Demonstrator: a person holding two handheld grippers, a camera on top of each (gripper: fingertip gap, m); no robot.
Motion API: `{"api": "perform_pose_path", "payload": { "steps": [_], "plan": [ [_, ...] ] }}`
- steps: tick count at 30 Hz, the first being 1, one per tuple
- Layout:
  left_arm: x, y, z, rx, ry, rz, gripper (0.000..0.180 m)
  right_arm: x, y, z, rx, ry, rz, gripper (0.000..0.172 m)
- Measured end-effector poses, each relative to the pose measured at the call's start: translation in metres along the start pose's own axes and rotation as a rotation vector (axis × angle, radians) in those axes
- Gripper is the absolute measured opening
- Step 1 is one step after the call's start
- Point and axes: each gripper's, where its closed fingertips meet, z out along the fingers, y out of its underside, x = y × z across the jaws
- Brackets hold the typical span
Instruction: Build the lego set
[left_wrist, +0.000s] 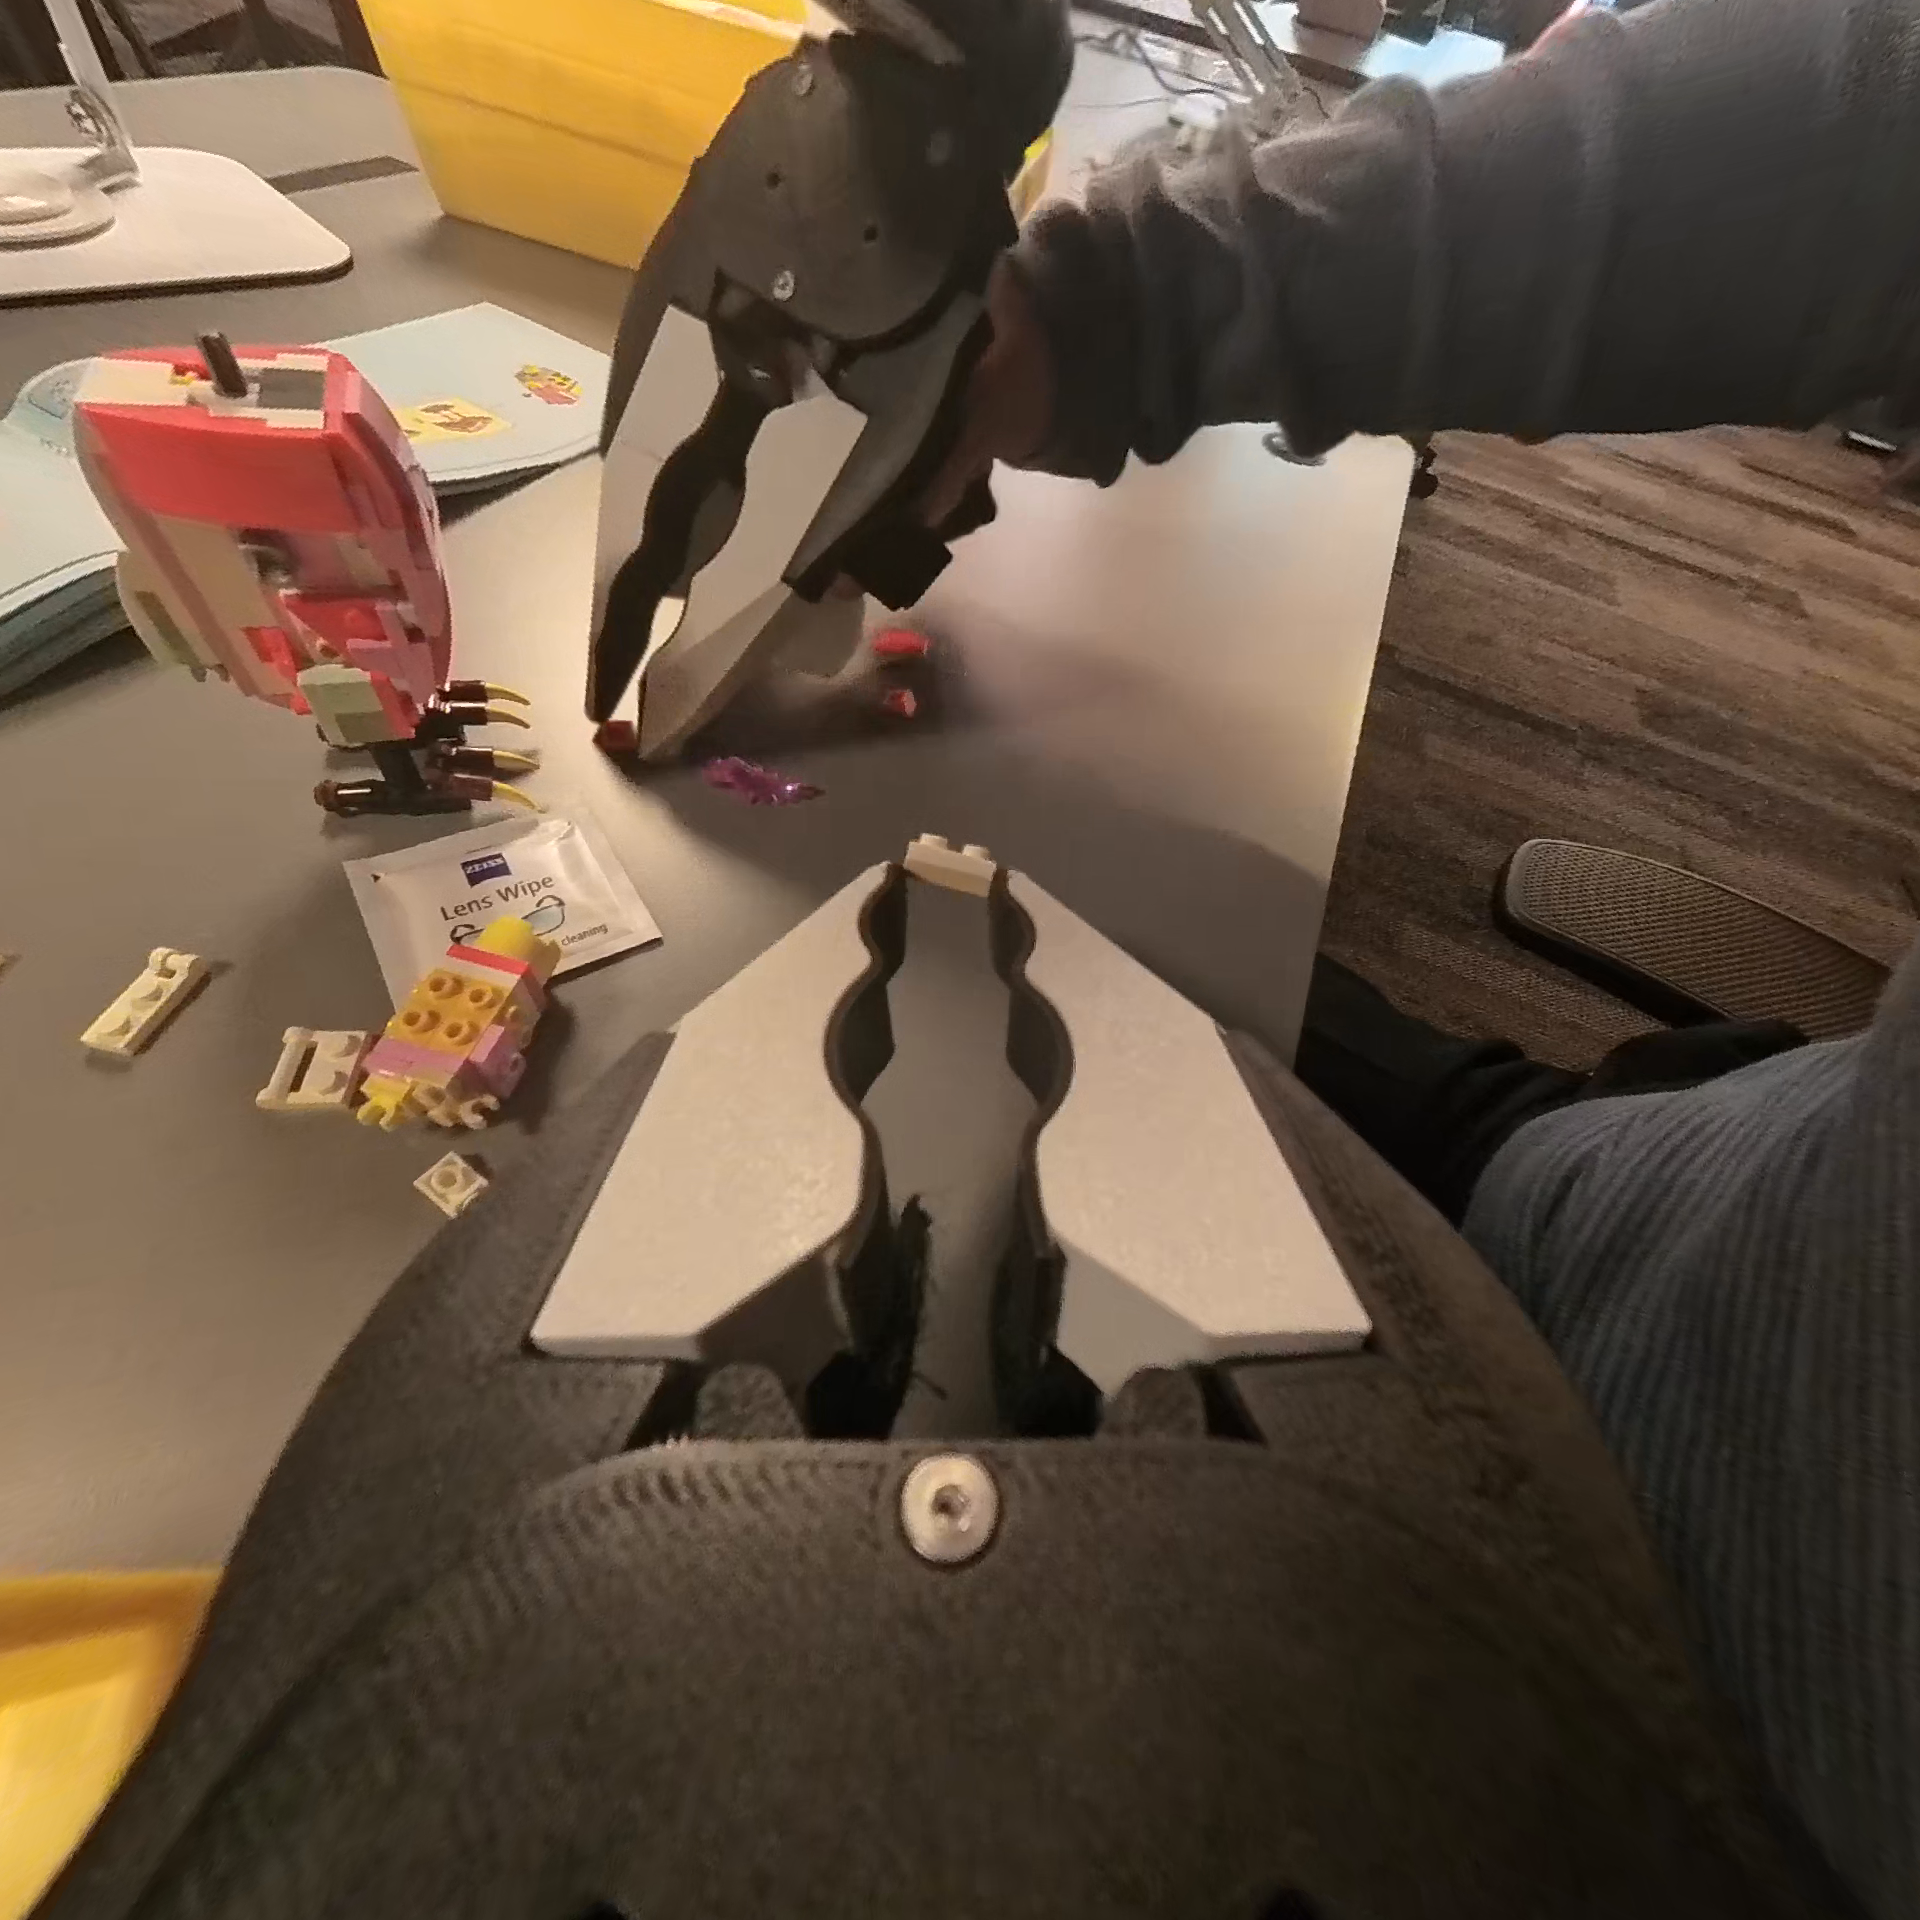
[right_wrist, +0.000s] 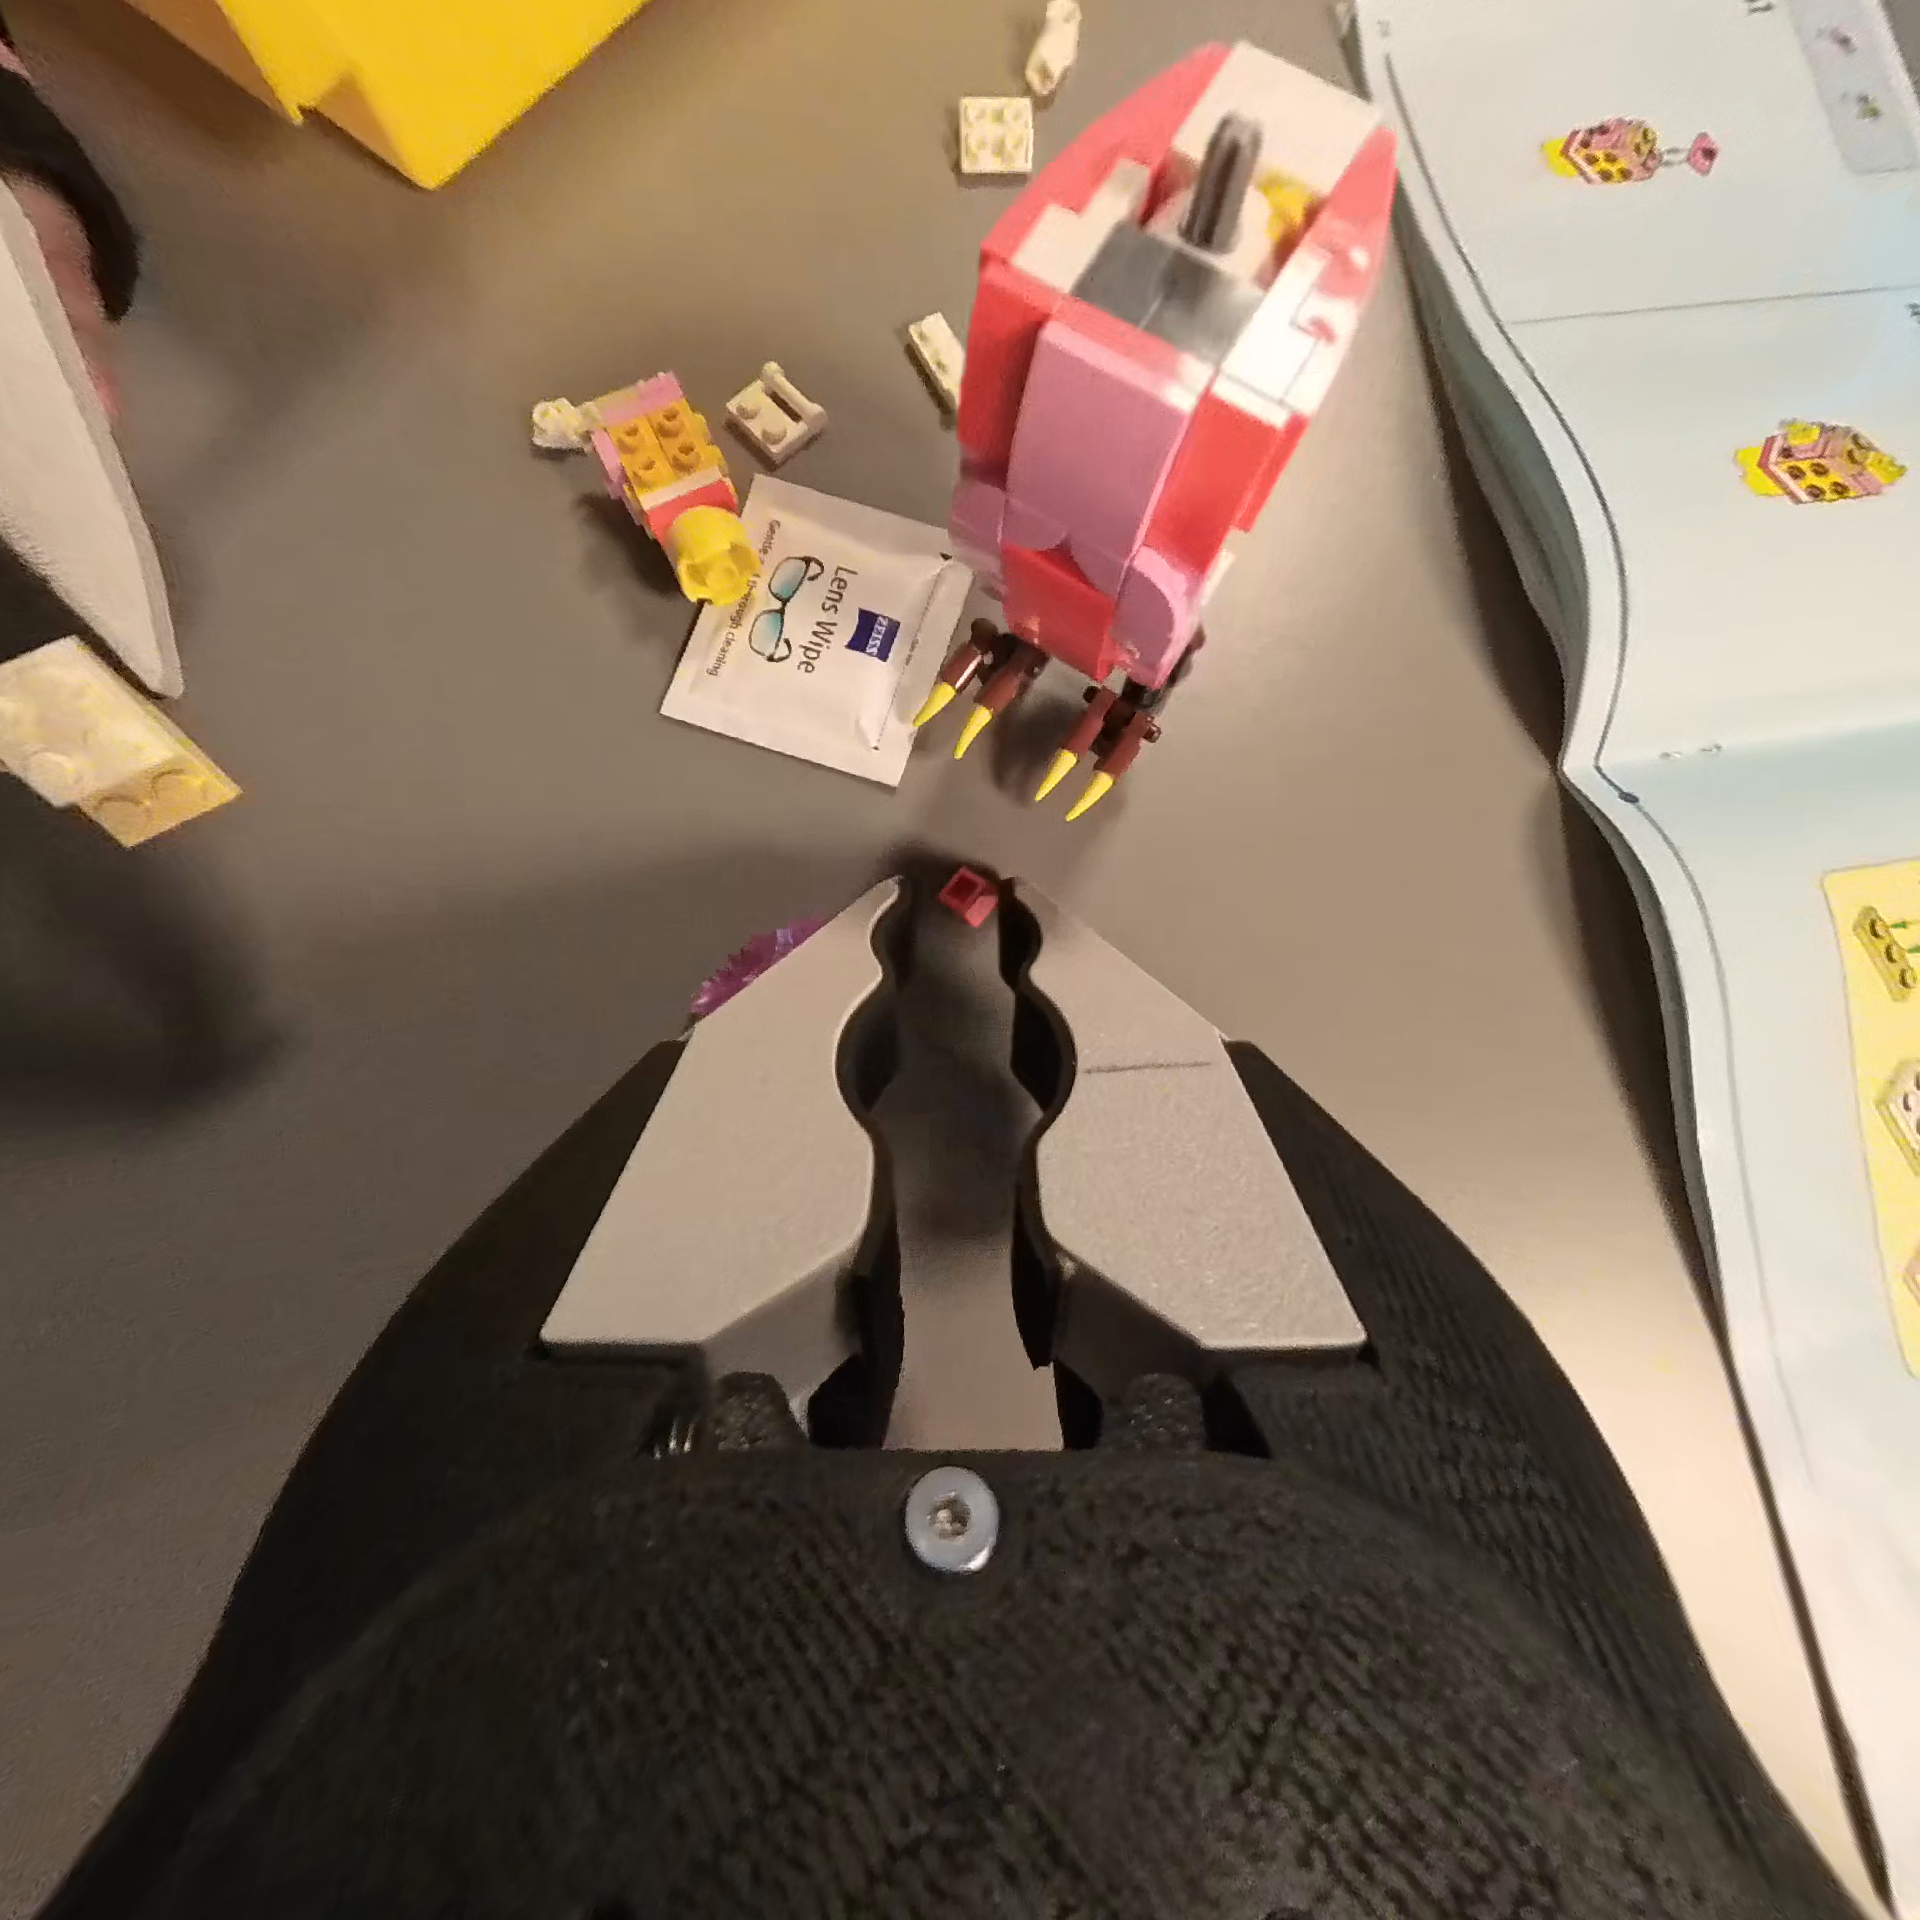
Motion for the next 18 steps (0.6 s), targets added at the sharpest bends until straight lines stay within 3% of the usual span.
{"api": "perform_pose_path", "payload": {
  "steps": [7,14,18],
  "plan": [
    [0.0000,0.0010,0.0016,-0.010,0.007,-0.006,0.014,-0.0007,0.0023,-0.0018,0.001,-0.061,-0.051,0.003],
    [0.0001,0.0006,0.0018,-0.008,0.013,-0.013,0.014,-0.0008,0.0089,-0.0094,-0.062,0.031,-0.188,0.000],
    [0.0007,0.0008,0.0025,-0.011,0.016,-0.010,0.015,0.0049,0.0015,-0.0050,0.005,0.044,-0.148,0.017]
  ]
}}
